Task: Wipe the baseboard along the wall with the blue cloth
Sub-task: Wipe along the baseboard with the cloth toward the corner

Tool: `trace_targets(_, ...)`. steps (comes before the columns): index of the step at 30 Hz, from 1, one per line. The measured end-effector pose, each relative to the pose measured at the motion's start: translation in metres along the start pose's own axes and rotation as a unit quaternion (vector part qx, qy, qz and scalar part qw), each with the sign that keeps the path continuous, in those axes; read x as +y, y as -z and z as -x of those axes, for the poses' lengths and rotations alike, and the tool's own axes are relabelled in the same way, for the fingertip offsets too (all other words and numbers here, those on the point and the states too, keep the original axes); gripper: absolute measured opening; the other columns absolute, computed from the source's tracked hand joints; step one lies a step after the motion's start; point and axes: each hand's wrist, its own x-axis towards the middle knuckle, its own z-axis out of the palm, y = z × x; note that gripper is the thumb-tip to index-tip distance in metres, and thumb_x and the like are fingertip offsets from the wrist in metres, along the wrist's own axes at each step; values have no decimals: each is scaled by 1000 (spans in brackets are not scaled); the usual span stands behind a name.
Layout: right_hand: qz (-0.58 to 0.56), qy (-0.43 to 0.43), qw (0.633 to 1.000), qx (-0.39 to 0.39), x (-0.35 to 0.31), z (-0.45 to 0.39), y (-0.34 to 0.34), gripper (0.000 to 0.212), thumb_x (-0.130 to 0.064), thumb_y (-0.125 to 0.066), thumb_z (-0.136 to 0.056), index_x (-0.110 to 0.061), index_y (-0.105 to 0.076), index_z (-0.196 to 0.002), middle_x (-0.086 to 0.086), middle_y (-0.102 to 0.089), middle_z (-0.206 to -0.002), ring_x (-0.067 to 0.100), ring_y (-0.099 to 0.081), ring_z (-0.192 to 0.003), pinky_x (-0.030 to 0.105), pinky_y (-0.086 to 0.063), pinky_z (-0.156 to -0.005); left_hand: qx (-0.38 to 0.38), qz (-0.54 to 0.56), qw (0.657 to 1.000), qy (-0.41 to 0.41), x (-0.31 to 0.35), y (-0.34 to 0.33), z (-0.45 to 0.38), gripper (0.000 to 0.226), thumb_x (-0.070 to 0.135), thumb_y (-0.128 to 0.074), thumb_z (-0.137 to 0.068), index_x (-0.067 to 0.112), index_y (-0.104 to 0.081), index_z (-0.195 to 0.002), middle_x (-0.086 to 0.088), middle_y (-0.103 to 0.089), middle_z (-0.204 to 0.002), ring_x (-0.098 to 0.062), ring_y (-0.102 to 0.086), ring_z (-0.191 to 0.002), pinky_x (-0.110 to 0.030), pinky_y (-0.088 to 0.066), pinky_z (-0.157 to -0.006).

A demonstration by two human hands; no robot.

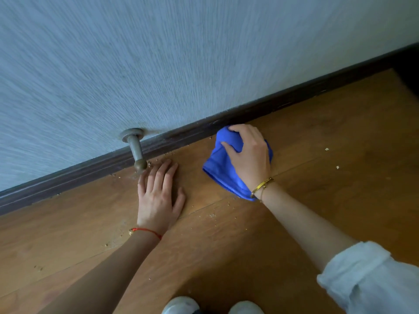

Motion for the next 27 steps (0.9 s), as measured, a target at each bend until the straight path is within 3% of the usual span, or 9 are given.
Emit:
trace_targets(11,84,-68,994,27,24,-10,161,25,-13,-76,-83,-12,-63,-105,0,-63,-103,17,-59,-98,29,-48,-89,-49,54,990,-125,106,21,-56,55,36,-42,-96,11,-53,-143,-11,-58,-142,-29,-50,-134,-55,-36,-116)
trace_targets(20,68,-81,994,30,120,-34,152,28,-12,-76,-83,-10,-63,-108,2,-63,-107,18,-58,-102,23,-45,-91,-64,27,990,-126,139,-26,-97,54,36,-40,-98,11,-52,-144,-9,-56,-145,-25,-49,-133,-51,-35,-115)
trace_targets(24,18,-71,997,26,143,-44,139,29,-11,-76,-83,-9,-64,-109,3,-64,-108,19,-59,-102,24,-47,-90,-59,9,994,-96,148,-36,-104,56,36,-42,-98,12,-49,-148,-10,-54,-147,-25,-43,-138,-46,-24,-120)
trace_targets(27,-21,-57,998,25,150,-53,136,27,-9,-77,-81,-8,-65,-106,4,-65,-106,20,-59,-100,24,-47,-89,-46,2,997,-62,156,-40,-106,57,36,-42,-98,10,-49,-148,-12,-54,-146,-29,-44,-137,-50,-26,-120)
